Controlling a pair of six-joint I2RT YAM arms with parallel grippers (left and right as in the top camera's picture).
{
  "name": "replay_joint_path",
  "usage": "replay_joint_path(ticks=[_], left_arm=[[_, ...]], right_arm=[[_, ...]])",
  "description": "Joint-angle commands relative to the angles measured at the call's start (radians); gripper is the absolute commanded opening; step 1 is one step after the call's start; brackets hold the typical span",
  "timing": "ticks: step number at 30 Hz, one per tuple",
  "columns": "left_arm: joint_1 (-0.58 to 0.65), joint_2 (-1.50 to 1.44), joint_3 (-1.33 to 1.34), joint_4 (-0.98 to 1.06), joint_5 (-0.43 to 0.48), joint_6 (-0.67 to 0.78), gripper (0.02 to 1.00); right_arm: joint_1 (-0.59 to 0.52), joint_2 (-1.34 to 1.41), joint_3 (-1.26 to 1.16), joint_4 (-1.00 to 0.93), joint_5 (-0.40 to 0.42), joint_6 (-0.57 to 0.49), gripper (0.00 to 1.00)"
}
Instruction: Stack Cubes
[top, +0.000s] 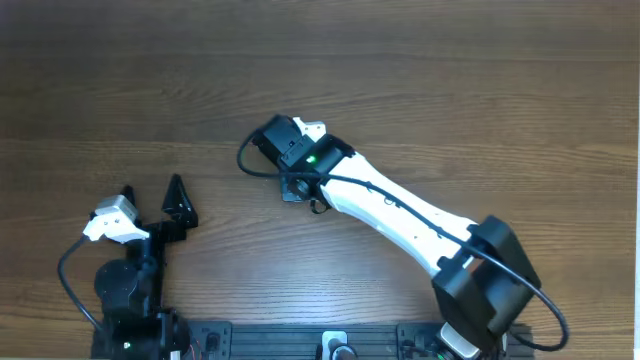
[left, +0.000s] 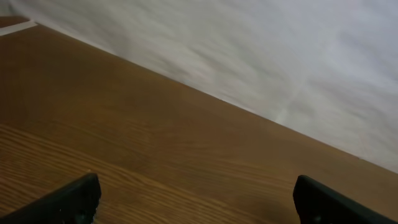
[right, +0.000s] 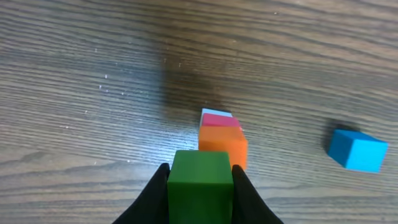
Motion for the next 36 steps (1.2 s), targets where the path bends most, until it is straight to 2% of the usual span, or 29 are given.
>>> replay_joint_path(ticks=[1, 36], left_arm=[[-0.002, -0.007, -0.004, -0.002, 0.010, 0.014, 1.000], [-0.002, -0.007, -0.004, -0.002, 0.010, 0.014, 0.998]], right_arm=[[-0.007, 0.000, 0.018, 0.010, -0.008, -0.008, 0.012], [-0.041, 0.001, 0.018, -0.008, 0.015, -0.009, 0.020]])
